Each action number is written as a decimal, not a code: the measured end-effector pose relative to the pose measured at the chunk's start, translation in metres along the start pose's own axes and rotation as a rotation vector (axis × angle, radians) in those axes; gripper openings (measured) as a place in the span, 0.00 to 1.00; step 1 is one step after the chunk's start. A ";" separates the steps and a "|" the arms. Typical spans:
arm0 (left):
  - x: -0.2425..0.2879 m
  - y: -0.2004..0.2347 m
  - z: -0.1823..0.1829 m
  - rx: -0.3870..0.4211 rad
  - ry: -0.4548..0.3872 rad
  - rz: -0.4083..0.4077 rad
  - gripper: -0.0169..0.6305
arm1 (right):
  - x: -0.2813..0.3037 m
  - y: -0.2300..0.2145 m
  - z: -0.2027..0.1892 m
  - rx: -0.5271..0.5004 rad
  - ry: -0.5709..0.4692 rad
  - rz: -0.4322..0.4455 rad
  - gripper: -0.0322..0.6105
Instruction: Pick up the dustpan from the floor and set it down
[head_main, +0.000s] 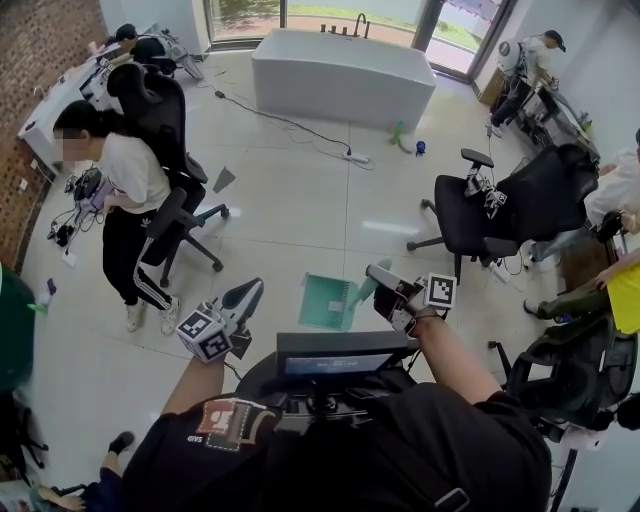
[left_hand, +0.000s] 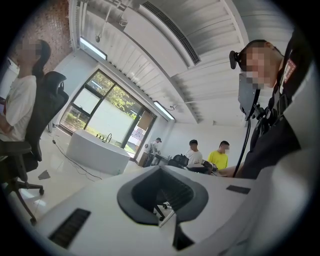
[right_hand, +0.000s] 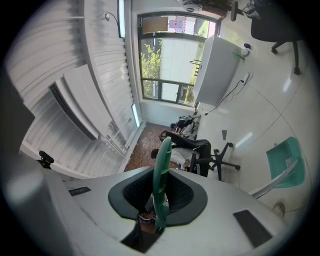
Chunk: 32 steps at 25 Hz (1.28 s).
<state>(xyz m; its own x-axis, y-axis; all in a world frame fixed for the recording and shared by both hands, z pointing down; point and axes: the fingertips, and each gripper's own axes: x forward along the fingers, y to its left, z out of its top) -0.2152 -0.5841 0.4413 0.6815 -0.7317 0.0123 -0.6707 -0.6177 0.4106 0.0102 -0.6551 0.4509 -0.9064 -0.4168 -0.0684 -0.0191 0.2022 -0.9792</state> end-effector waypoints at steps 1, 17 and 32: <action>-0.003 0.002 -0.001 -0.001 0.003 -0.003 0.06 | 0.002 -0.004 -0.002 0.001 -0.002 -0.006 0.16; -0.029 0.031 -0.029 -0.032 0.056 -0.009 0.06 | 0.036 -0.074 -0.020 0.039 0.010 -0.089 0.15; -0.090 -0.012 -0.023 -0.004 0.123 -0.154 0.06 | 0.006 -0.014 -0.102 0.002 -0.095 -0.089 0.16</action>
<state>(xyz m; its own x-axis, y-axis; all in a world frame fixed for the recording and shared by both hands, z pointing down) -0.2622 -0.5041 0.4563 0.8066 -0.5880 0.0606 -0.5550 -0.7180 0.4200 -0.0382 -0.5699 0.4841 -0.8569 -0.5154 0.0005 -0.0964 0.1593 -0.9825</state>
